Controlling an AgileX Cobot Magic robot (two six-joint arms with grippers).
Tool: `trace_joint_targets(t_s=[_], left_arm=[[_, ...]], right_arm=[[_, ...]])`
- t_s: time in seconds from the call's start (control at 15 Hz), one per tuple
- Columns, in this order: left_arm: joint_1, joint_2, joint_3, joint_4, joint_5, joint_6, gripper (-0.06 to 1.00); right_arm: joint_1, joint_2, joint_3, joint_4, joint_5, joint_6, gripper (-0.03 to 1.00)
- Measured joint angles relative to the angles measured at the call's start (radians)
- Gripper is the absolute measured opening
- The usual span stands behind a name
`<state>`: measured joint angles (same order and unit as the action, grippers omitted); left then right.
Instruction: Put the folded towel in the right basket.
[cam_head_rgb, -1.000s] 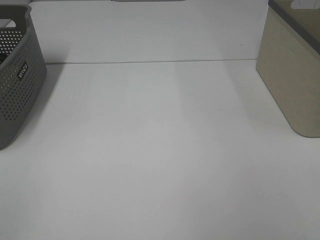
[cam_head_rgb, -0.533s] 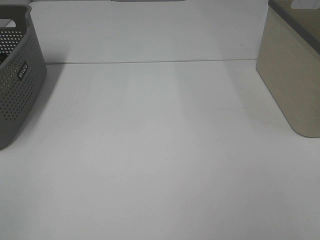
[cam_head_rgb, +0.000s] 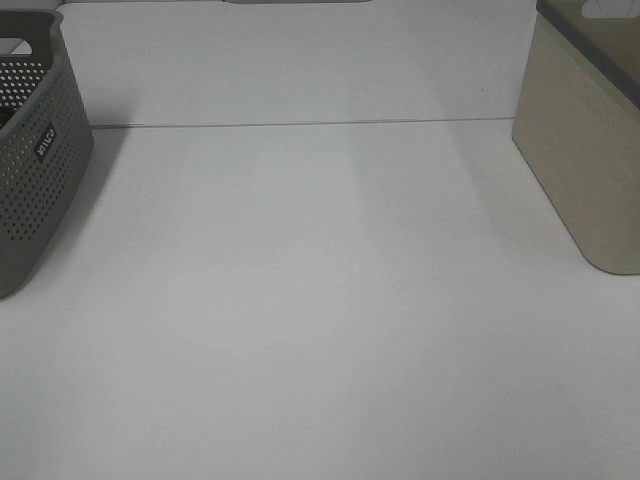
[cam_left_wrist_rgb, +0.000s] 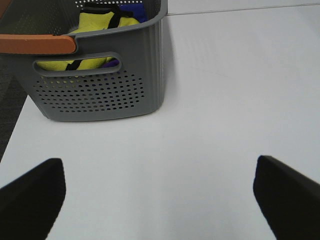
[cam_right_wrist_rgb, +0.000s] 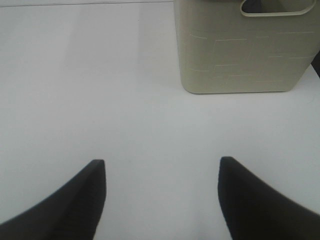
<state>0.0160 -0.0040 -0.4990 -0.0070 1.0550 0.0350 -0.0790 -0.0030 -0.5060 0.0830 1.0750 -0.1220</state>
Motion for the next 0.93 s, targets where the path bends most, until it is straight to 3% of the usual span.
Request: trace_joint_targets(t_s=[0.93], left_arm=[[0.000,0.000,0.000,0.000,0.000,0.000,0.97]], right_arm=[[0.000,0.000,0.001,0.000,-0.002,0.000,0.62]])
